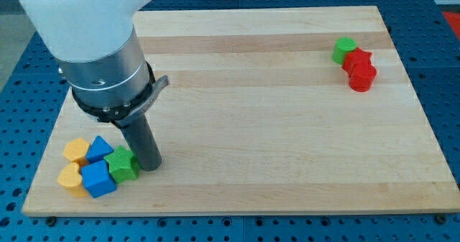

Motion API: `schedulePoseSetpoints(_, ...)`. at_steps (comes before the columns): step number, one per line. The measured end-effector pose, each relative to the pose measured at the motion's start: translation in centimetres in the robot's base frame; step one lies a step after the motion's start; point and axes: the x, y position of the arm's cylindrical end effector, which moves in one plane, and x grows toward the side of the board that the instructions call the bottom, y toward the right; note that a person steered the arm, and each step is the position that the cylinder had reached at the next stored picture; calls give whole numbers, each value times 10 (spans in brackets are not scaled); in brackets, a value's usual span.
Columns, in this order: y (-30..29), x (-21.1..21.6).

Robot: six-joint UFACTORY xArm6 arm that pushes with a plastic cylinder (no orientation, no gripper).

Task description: Push the red circle to the green star

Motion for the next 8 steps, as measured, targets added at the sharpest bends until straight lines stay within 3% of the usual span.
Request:
schedulePoseSetpoints(1, 57, 0)
schedulePoseSetpoints(3, 259, -2)
schedulePoseSetpoints(4, 354, -16)
schedulePoseSetpoints(5, 410, -66)
schedulePoseSetpoints(7, 417, -182)
schedulePoseSetpoints(8, 387, -196)
